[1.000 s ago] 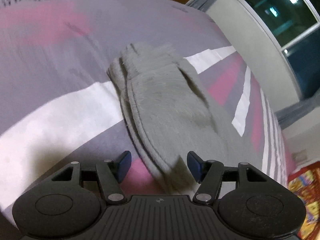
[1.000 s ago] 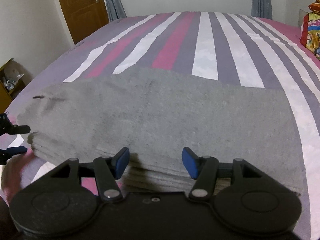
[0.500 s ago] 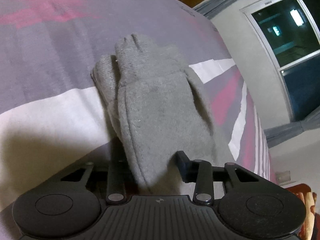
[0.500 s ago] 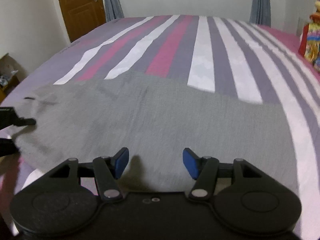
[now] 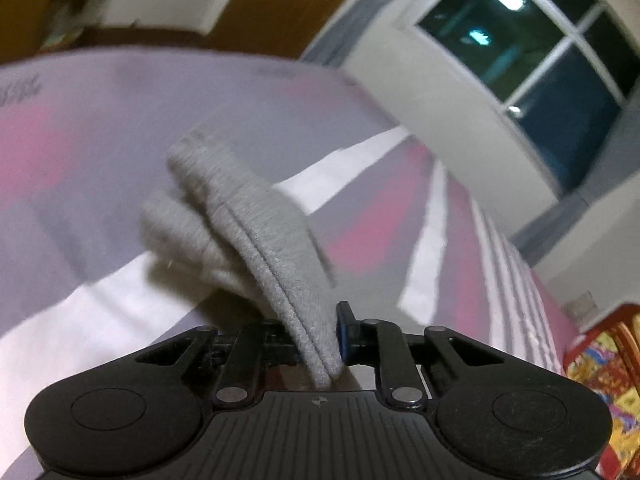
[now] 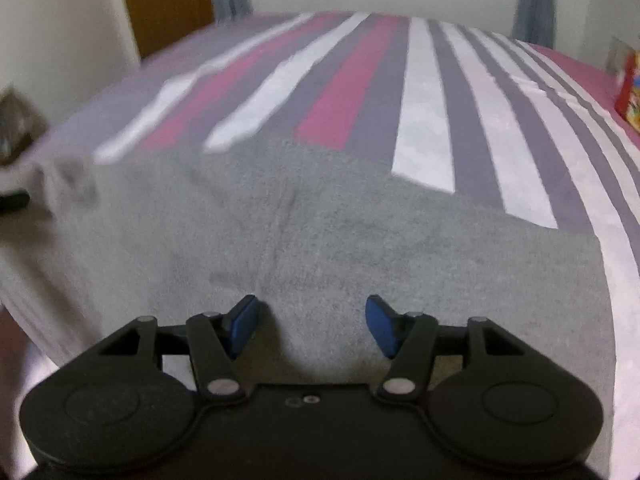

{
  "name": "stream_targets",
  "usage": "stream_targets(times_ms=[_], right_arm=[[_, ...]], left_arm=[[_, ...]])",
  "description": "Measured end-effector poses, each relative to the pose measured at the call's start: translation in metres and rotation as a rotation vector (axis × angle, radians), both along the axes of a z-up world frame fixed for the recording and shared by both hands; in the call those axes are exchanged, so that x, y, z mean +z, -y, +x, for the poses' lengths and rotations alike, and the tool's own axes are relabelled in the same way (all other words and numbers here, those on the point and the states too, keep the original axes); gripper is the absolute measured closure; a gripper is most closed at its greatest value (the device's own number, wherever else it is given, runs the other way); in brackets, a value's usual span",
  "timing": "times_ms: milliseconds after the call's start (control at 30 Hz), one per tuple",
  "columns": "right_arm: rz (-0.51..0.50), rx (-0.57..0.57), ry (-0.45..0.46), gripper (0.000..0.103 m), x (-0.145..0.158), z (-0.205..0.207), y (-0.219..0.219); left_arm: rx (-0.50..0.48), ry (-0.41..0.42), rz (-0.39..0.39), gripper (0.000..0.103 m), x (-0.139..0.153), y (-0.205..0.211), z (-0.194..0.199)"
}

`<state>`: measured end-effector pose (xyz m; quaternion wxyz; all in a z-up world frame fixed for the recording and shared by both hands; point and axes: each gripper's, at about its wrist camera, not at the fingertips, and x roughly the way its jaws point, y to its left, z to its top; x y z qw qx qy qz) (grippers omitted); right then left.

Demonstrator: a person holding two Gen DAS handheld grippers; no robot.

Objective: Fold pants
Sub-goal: 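Grasp the grey sweatpants leg end with the left gripper and lift it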

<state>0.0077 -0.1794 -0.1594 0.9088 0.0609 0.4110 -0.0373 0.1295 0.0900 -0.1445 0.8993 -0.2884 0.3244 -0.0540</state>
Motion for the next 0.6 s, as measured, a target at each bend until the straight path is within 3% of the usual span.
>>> stream_targets(times_ms=[67,133,200,333,500,600], right_arm=[[0.035,-0.025,0.05,0.042,0.006,-0.008,0.005],[0.008,0.006,-0.039,0.041,-0.008,-0.004,0.004],[-0.076,0.064,-0.051,0.041,-0.011,-0.006,-0.003],[0.072,-0.007,0.003,0.041,0.004,-0.016,0.017],[0.106,-0.06,0.044,0.041,0.019,-0.03,0.044],[0.12,-0.097,0.06,0.04,0.022,-0.047,0.063]], left_arm=[[-0.023,0.029,0.009,0.086,0.013,0.009,0.001],[-0.053,0.05,0.034,0.086,0.023,0.02,0.003],[-0.085,0.059,0.051,0.086,0.03,0.029,0.002],[-0.154,0.101,0.079,0.086,0.047,0.052,-0.003],[-0.35,0.195,0.179,0.087,0.073,0.115,-0.023],[-0.527,0.236,0.278,0.087,0.076,0.17,-0.042]])
